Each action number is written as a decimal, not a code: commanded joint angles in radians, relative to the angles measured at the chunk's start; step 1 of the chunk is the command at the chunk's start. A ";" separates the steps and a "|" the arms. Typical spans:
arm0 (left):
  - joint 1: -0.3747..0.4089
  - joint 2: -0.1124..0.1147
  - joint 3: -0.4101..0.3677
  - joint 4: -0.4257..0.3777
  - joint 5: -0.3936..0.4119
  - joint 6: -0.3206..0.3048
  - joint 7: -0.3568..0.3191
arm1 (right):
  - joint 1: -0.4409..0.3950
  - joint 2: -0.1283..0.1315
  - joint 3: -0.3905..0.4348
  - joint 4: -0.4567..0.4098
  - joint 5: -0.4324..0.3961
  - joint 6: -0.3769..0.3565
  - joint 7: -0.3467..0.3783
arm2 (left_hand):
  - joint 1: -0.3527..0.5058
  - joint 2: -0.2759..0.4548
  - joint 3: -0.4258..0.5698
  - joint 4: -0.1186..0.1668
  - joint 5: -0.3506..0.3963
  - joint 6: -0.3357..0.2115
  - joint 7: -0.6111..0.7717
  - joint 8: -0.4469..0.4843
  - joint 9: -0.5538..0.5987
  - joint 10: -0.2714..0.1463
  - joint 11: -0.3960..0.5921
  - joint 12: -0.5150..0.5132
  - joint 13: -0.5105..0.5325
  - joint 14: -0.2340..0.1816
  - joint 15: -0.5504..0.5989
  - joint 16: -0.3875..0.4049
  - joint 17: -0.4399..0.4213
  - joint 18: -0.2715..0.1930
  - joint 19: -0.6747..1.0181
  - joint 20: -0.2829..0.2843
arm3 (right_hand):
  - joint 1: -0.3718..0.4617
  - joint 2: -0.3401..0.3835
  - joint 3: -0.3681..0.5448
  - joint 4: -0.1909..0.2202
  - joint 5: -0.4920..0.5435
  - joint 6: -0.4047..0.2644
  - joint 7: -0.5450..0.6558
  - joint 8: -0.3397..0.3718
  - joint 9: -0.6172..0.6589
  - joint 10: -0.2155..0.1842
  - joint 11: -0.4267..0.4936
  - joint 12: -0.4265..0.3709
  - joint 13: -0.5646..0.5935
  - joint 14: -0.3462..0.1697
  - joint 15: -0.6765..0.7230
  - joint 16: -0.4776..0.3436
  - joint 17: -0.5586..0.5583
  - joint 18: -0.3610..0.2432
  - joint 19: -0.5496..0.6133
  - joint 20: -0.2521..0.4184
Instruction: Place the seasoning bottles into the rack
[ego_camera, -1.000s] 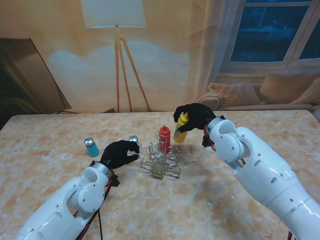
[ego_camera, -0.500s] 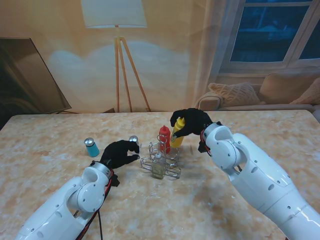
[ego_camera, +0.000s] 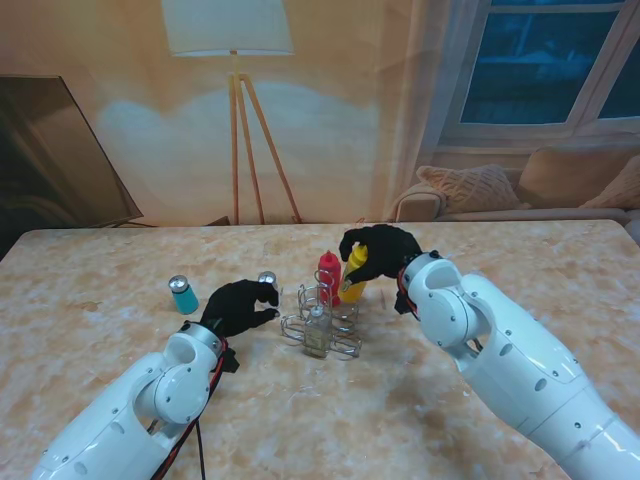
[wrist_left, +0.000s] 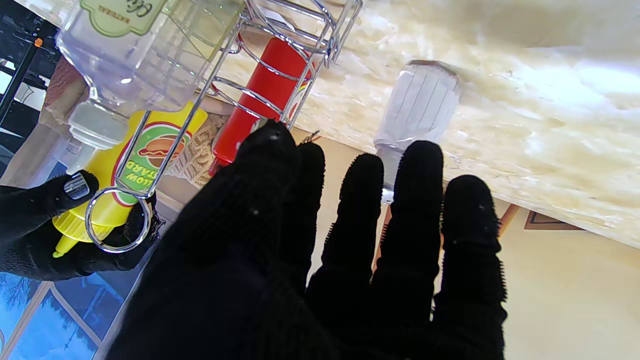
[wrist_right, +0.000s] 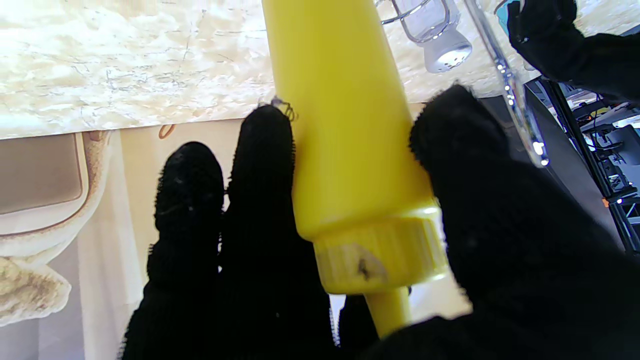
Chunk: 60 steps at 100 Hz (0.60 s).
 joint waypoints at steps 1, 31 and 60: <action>0.000 -0.002 0.000 0.001 0.001 0.002 -0.012 | -0.015 -0.005 -0.006 -0.005 0.002 0.006 0.019 | -0.008 -0.024 0.030 -0.021 0.003 -0.006 0.022 -0.010 0.011 -0.012 0.013 0.004 0.017 -0.010 -0.012 -0.005 -0.002 -0.018 -0.007 -0.015 | 0.145 0.048 0.149 0.032 0.032 -0.006 0.207 0.080 0.076 -0.105 0.190 0.058 0.047 -0.155 0.030 0.003 0.016 -0.026 0.026 0.021; -0.001 -0.002 0.001 0.002 0.003 0.002 -0.012 | -0.013 -0.008 -0.029 0.003 0.006 0.021 0.013 | -0.010 -0.026 0.031 -0.022 0.003 -0.007 0.022 -0.010 0.012 -0.013 0.014 0.004 0.018 -0.013 -0.011 -0.005 0.000 -0.019 -0.007 -0.017 | 0.139 0.045 0.148 0.030 0.034 0.000 0.202 0.086 0.074 -0.102 0.197 0.048 0.046 -0.153 0.034 -0.002 0.017 -0.025 0.026 0.022; -0.002 -0.002 0.002 0.003 0.002 0.004 -0.013 | 0.005 -0.006 -0.054 0.038 0.008 -0.009 0.022 | -0.011 -0.025 0.033 -0.022 0.003 -0.006 0.022 -0.010 0.012 -0.013 0.015 0.004 0.018 -0.013 -0.011 -0.005 0.000 -0.020 -0.007 -0.019 | 0.142 0.042 0.148 0.028 0.041 -0.014 0.198 0.083 0.073 -0.112 0.199 0.048 0.045 -0.152 0.036 -0.004 0.010 -0.029 0.022 0.023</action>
